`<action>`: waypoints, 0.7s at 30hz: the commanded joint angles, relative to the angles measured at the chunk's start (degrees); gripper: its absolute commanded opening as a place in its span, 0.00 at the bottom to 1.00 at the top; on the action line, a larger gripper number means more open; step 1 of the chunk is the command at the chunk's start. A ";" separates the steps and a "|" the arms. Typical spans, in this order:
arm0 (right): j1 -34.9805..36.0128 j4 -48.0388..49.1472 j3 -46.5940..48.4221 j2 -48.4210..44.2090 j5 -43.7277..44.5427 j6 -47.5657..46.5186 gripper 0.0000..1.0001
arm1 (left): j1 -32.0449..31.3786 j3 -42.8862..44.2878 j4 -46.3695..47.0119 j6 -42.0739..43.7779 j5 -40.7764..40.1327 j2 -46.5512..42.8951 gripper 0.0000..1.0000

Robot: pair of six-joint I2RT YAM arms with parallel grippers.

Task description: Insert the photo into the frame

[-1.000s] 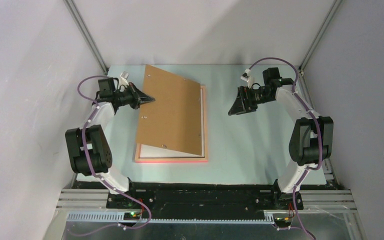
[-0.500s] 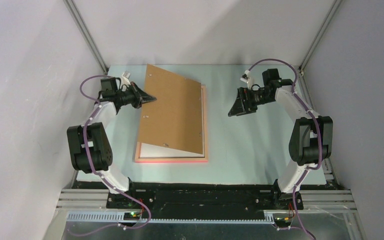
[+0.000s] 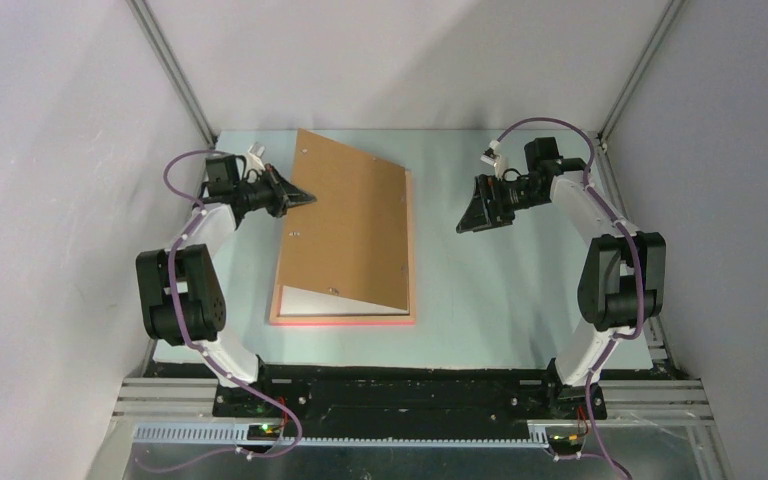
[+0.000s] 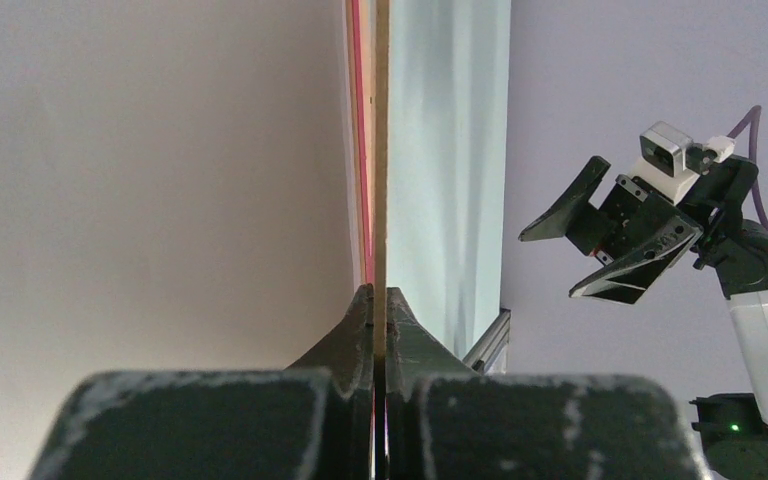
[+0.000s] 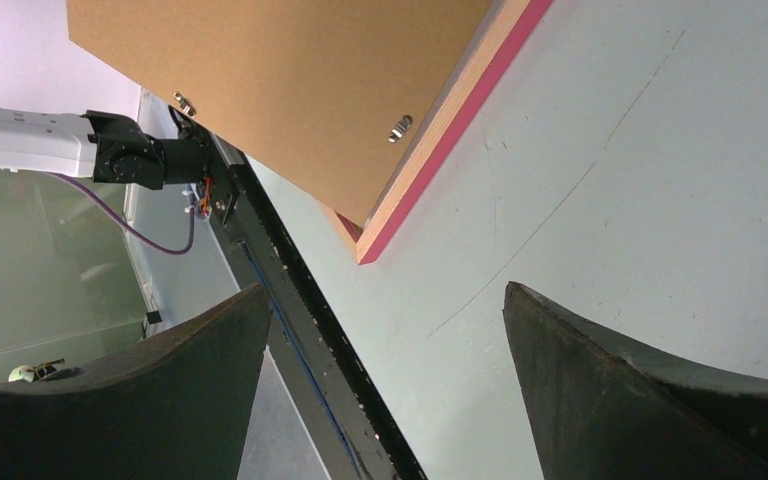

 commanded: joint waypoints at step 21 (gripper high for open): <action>0.31 0.85 0.18 0.23 0.20 -0.08 0.90 | -0.70 -2.44 3.79 -2.67 2.03 -1.82 0.00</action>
